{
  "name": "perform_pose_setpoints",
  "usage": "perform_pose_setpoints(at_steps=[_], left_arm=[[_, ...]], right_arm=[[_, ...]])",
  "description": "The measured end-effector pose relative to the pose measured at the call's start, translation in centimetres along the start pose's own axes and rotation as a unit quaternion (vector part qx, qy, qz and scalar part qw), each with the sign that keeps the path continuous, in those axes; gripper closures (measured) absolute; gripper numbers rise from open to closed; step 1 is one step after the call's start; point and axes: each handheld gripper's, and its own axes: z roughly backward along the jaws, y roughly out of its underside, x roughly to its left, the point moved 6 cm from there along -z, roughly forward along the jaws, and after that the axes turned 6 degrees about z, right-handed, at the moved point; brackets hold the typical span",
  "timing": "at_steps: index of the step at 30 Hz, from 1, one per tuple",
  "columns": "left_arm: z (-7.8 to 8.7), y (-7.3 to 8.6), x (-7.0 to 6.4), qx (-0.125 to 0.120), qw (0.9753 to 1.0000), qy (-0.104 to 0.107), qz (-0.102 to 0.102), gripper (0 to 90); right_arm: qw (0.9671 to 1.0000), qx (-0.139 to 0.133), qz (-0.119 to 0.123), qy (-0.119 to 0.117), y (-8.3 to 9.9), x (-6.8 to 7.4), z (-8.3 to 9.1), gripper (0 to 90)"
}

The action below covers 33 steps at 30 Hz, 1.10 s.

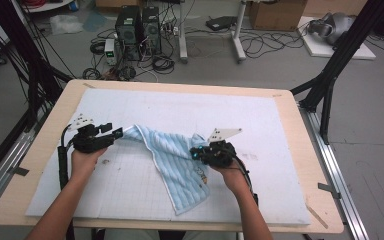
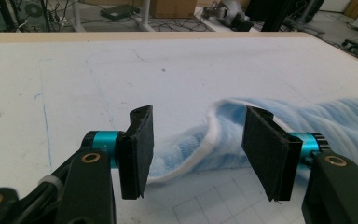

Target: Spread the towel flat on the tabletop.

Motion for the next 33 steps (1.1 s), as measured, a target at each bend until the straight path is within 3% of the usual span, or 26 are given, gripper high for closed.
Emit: perform_pose_setpoints(at_steps=[1,2,3,4,6,12,15,16,18,19,21,22,23,24,27,28,32,33], left_arm=[[0.0,0.0,0.0,0.000,1.0000,0.000,0.001,43.8],[0.0,0.0,0.0,0.000,1.0000,0.000,0.001,43.8],[0.0,0.0,0.0,0.000,1.0000,0.000,0.001,43.7],[0.0,0.0,0.0,0.000,1.0000,0.001,-0.001,43.7],[-0.1,0.0,-0.2,0.001,1.0000,0.003,0.000,43.8],[-0.6,0.5,-0.7,0.020,0.9997,0.015,-0.004,43.1],[-1.2,1.0,-1.2,0.039,0.9989,0.020,-0.016,43.1],[-1.4,1.1,-1.3,0.042,0.9987,0.022,-0.018,43.1],[-1.5,1.2,-1.4,0.042,0.9987,0.023,-0.018,43.1],[-1.5,1.3,-1.4,0.041,0.9987,0.023,-0.018,43.1],[-1.6,1.3,-1.4,0.041,0.9987,0.023,-0.018,43.0],[-1.6,1.3,-1.4,0.041,0.9987,0.024,-0.018,43.0],[-1.6,1.3,-1.4,0.042,0.9986,0.026,-0.018,42.8],[-1.6,1.3,-1.4,0.042,0.9986,0.027,-0.019,42.8],[-1.7,1.4,-1.6,0.043,0.9983,0.031,-0.022,42.4],[-1.7,1.5,-1.6,0.044,0.9982,0.034,-0.024,42.2],[-1.7,1.6,-1.7,0.046,0.9980,0.034,-0.027,42.3],[-1.7,1.6,-1.7,0.044,0.9981,0.034,-0.027,42.4]], right_arm=[[0.9998,0.007,0.005,-0.019,0.2,0.7,0.0,84.8],[0.9998,0.007,0.005,-0.019,0.2,0.7,0.0,84.8],[0.9982,0.034,0.022,-0.044,0.9,1.9,-0.3,84.8],[0.9982,0.034,0.022,-0.044,0.9,1.9,-0.3,84.8],[0.9947,0.067,0.031,-0.072,1.8,3.1,-0.7,84.8],[0.9908,0.081,0.041,-0.100,2.5,4.2,-0.8,82.2],[0.9921,0.063,0.028,-0.105,1.9,4.1,-0.5,67.3],[0.9947,0.020,0.011,-0.100,0.7,3.5,0.2,61.3],[0.9960,-0.017,0.001,-0.088,-0.4,2.8,0.8,57.1],[0.9969,-0.029,-0.004,-0.073,-1.0,2.2,1.1,55.2],[0.9990,-0.039,0.001,-0.022,-2.0,0.9,1.3,51.0],[0.9990,-0.039,0.001,-0.022,-2.0,0.9,1.3,51.0],[0.9991,-0.042,0.001,-0.001,-2.4,0.2,1.2,50.6],[0.9988,-0.042,0.003,0.024,-2.9,-0.7,0.9,50.3],[0.9975,-0.022,0.005,0.066,-3.6,-2.5,-0.3,50.6],[0.9959,0.004,0.006,0.090,-3.7,-3.9,-1.6,52.1],[0.9930,0.031,-0.003,0.114,-3.4,-5.5,-3.2,56.0],[0.9906,0.050,-0.013,0.126,-3.1,-6.5,-4.4,60.2]])
